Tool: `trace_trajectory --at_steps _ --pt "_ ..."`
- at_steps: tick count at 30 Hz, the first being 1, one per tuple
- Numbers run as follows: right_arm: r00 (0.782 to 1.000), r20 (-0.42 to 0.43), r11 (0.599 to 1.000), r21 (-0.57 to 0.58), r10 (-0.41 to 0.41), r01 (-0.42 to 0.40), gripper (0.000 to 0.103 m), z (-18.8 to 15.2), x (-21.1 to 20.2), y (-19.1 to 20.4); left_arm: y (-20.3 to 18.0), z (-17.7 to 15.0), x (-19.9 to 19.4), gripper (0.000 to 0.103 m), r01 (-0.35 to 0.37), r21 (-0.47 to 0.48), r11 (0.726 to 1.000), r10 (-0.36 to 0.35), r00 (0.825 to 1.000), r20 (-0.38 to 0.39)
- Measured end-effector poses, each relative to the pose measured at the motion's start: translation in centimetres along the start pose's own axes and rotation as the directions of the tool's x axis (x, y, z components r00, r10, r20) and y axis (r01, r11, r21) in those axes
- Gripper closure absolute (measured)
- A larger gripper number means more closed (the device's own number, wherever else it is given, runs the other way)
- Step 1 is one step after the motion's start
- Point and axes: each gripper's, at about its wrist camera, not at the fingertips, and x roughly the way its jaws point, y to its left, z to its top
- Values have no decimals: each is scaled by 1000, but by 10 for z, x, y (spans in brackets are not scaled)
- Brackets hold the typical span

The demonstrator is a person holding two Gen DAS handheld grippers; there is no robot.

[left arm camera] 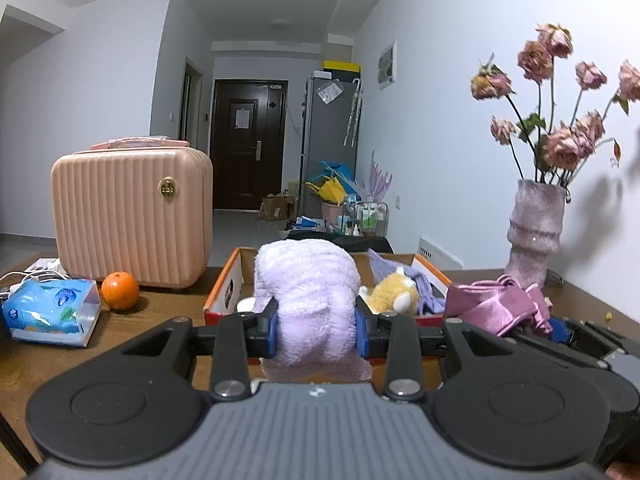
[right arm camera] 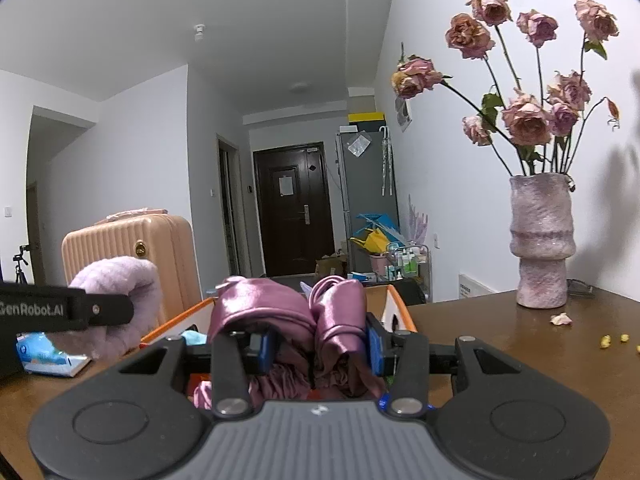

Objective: Organize soft objects
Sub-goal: 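Carry the pink scrunchies and pink towel over the cardboard box with both grippers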

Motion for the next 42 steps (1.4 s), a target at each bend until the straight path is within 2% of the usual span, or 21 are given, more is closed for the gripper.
trace_trajectory --at_steps 10,21,42 --pt "1000 12 1000 1 7 -7 60 11 30 13 17 21 23 68 -8 -35 999 10 999 42" --pt "1000 2 1000 22 7 -7 60 16 71 18 21 28 60 68 -7 -29 1000 8 999 34" --pt "1000 -16 1000 -8 1 -1 60 15 137 30 30 37 125 68 -12 -24 1000 13 1000 19"
